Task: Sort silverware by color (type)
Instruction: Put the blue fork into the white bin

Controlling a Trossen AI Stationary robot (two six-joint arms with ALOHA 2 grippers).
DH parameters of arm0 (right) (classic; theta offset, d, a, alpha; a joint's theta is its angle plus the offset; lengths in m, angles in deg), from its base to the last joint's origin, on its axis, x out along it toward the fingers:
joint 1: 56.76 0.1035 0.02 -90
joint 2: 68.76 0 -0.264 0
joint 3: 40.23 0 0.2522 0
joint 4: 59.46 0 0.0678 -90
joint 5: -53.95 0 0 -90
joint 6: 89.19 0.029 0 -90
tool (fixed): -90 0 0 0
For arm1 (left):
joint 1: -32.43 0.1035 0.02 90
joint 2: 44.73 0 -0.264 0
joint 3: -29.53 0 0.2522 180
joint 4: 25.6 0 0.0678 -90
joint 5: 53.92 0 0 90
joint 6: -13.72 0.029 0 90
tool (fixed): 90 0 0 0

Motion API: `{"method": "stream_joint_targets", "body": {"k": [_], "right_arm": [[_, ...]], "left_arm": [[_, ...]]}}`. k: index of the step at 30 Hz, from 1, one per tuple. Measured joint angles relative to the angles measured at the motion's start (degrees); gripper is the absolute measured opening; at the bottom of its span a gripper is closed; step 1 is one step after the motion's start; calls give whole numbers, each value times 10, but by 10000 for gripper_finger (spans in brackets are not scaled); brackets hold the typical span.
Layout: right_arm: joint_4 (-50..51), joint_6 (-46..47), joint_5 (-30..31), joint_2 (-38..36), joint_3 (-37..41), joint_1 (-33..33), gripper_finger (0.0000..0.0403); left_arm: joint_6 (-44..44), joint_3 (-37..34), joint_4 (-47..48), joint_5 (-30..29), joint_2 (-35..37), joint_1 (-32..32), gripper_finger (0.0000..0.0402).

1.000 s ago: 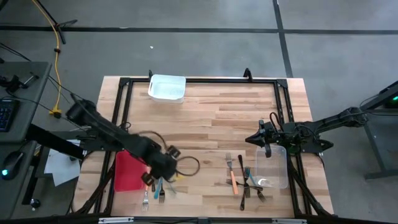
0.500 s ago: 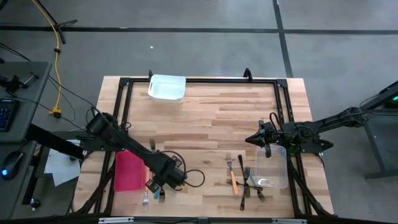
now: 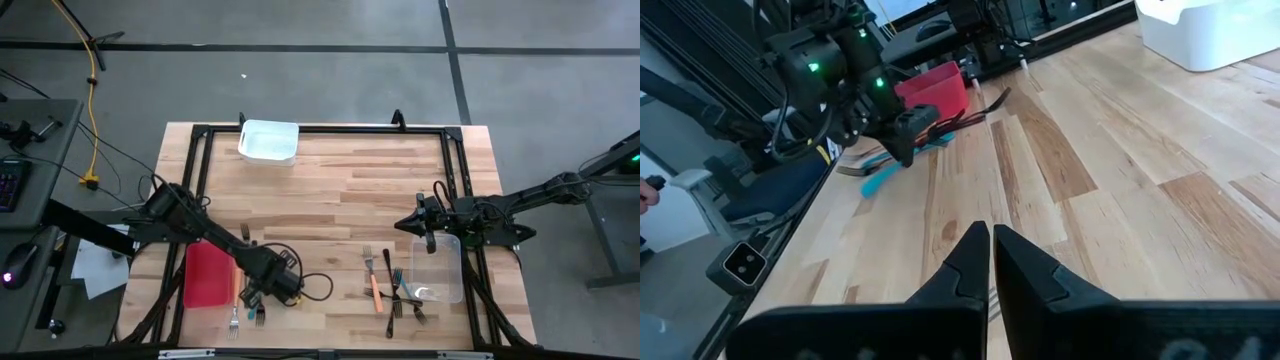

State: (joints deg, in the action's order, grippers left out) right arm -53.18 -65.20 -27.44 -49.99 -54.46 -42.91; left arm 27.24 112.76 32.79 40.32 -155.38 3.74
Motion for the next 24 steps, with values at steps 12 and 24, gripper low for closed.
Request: {"method": "stream_joint_targets", "body": {"k": [12, 24], "right_arm": [[1, 0, 0, 0, 0, 0, 5], [9, 0, 0, 0, 0, 0, 5]], "left_arm": [[36, -1, -124, 19, 37, 83, 3], [-27, -1, -287, 5, 108, 170, 1]]}}
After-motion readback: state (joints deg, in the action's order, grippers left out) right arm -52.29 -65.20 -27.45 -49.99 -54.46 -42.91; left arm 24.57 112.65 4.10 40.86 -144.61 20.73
